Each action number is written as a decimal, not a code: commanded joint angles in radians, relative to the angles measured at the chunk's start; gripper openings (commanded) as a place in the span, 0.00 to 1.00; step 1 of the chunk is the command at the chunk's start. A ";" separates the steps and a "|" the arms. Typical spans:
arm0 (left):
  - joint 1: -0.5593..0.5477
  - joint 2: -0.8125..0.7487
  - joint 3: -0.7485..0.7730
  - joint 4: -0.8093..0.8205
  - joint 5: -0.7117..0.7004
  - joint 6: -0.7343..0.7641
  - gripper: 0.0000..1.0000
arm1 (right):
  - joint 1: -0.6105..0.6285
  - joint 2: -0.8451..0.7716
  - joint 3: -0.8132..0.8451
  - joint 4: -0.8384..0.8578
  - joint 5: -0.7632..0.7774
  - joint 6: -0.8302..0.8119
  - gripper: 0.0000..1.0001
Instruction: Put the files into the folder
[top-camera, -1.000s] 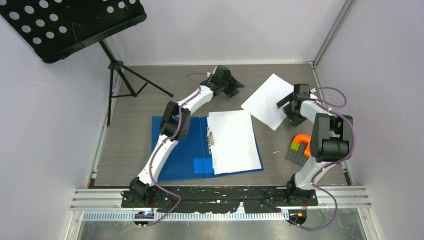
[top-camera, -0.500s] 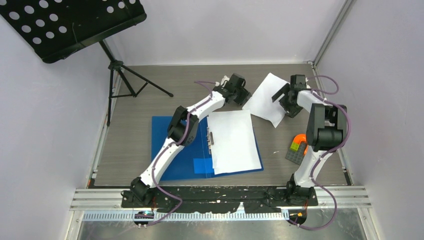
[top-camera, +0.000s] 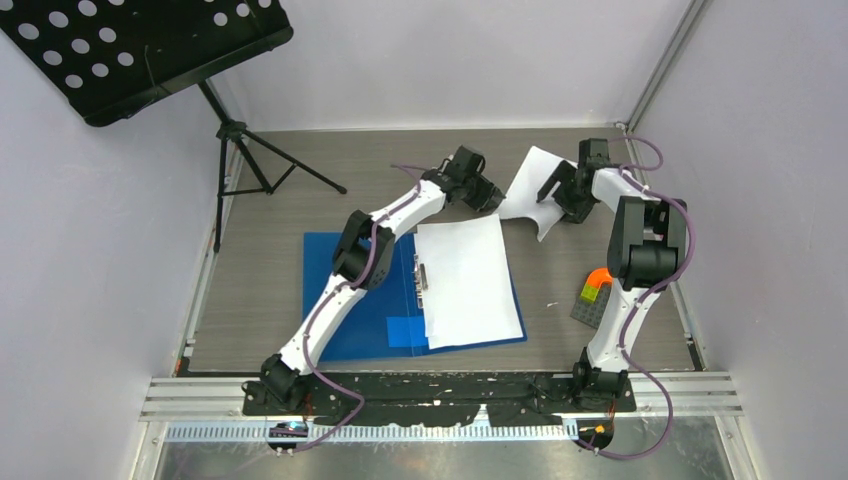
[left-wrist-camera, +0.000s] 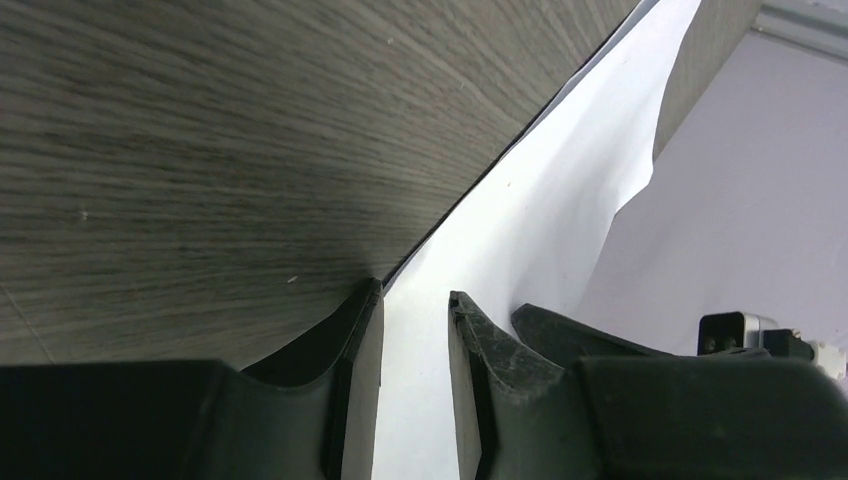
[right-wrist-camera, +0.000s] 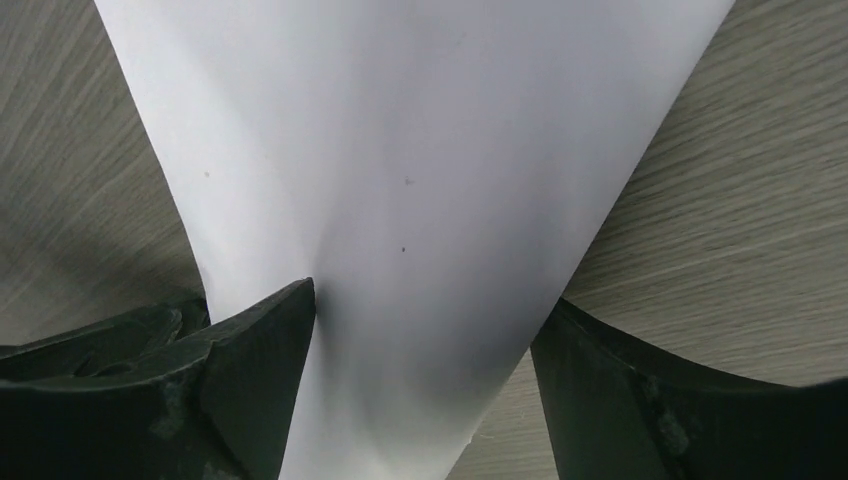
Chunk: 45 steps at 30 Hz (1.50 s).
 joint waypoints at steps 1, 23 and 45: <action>0.000 -0.005 0.001 0.022 0.074 0.003 0.29 | 0.006 0.011 -0.014 0.000 -0.080 -0.015 0.78; 0.195 -0.949 -0.947 -0.016 -0.064 0.447 0.31 | 0.009 -0.441 -0.124 0.161 -0.363 0.114 0.05; 0.181 -1.134 -1.448 0.024 0.036 0.557 0.22 | 0.448 -0.655 -0.666 0.187 -0.276 0.030 0.05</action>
